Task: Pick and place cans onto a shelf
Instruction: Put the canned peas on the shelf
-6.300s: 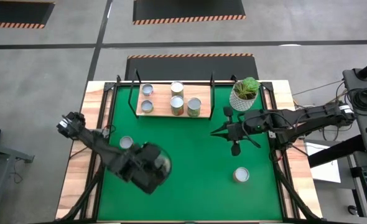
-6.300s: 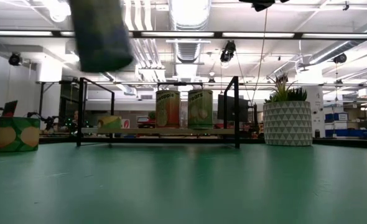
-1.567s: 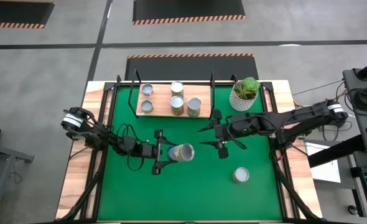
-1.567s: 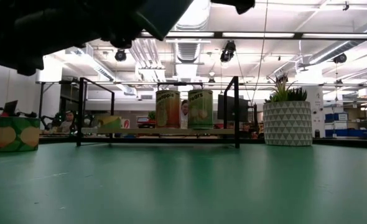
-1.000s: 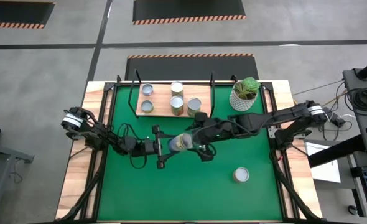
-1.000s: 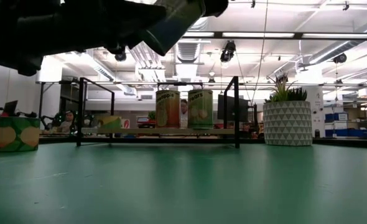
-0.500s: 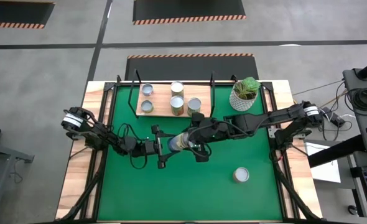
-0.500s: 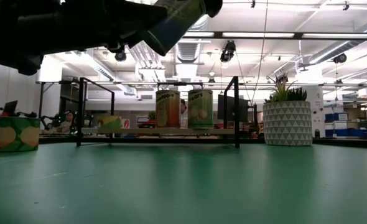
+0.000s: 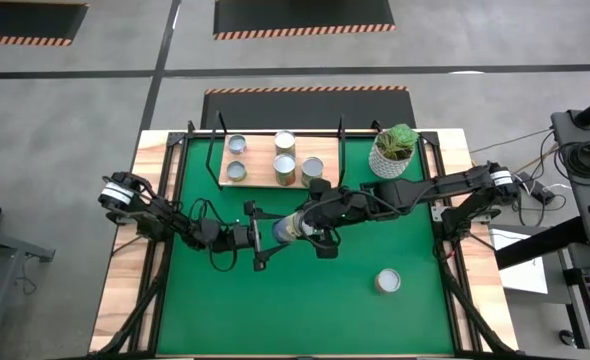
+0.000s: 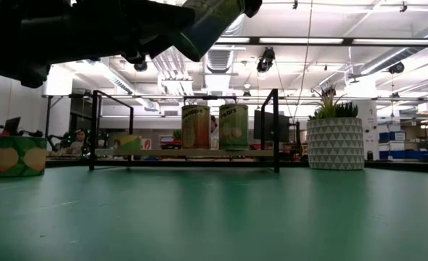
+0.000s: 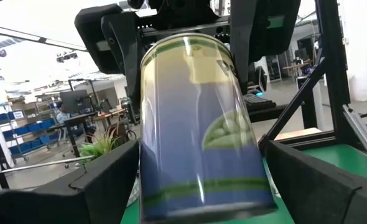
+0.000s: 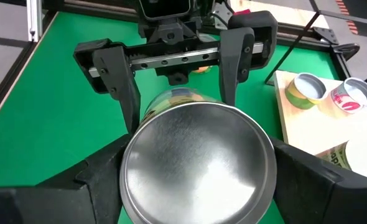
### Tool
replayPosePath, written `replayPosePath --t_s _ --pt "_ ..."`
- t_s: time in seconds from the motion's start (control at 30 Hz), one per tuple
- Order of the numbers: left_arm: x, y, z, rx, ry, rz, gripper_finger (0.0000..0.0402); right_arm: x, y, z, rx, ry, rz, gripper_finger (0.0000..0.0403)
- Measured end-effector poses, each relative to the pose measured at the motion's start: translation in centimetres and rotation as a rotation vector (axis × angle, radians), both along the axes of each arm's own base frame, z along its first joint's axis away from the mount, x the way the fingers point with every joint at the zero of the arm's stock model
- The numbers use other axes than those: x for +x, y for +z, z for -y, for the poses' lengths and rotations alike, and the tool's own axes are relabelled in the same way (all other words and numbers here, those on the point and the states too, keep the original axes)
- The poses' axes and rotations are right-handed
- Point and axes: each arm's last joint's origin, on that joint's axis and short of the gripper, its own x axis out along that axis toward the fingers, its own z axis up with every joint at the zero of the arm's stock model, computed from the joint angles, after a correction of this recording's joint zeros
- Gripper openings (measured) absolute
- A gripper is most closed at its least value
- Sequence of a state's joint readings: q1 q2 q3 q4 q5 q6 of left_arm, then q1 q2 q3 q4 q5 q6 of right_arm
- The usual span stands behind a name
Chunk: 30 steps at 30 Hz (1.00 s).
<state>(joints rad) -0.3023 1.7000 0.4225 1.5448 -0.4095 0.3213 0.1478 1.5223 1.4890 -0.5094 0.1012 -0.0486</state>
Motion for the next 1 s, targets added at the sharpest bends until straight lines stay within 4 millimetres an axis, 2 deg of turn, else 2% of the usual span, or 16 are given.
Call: replayPosePath --t_s 0.13,0.23,0.4,0.5,0.63,0.77,0.87,1.0 --pt "0.0 0.0 0.0 0.003 0.001 -0.001 0.0331 -0.3 0.9 0.1 -0.020 0.011 -0.031 0.0299" --pt "-0.1 0.0 -0.1 0.005 0.007 0.001 0.0331 -0.8 2.5 0.7 -0.026 0.003 -0.058 0.0299" --pt "-0.1 -0.1 -0.1 -0.009 0.032 -0.008 0.0331 -1.7 5.8 3.3 -0.042 -0.074 -0.096 0.0299" --pt "0.0 0.0 -0.1 -0.032 0.035 0.003 0.0332 -1.7 7.8 5.8 -0.071 -0.140 -0.118 0.0299" --pt "0.2 0.8 0.2 -0.025 0.034 0.035 0.0332 -0.6 8.9 9.6 -0.135 -0.169 -0.177 0.0299" --pt "-0.4 3.1 -0.1 -0.050 0.070 0.113 0.0332 0.8 8.6 14.6 -0.224 -0.194 -0.252 0.0299" --pt "-1.4 5.1 -0.4 -0.034 0.082 0.141 0.0332 1.3 7.4 18.6 -0.263 -0.222 -0.333 0.0299" --pt "-3.1 7.7 -1.1 -0.013 0.092 0.132 0.0332 0.1 5.7 24.0 -0.217 -0.267 -0.373 0.0299"
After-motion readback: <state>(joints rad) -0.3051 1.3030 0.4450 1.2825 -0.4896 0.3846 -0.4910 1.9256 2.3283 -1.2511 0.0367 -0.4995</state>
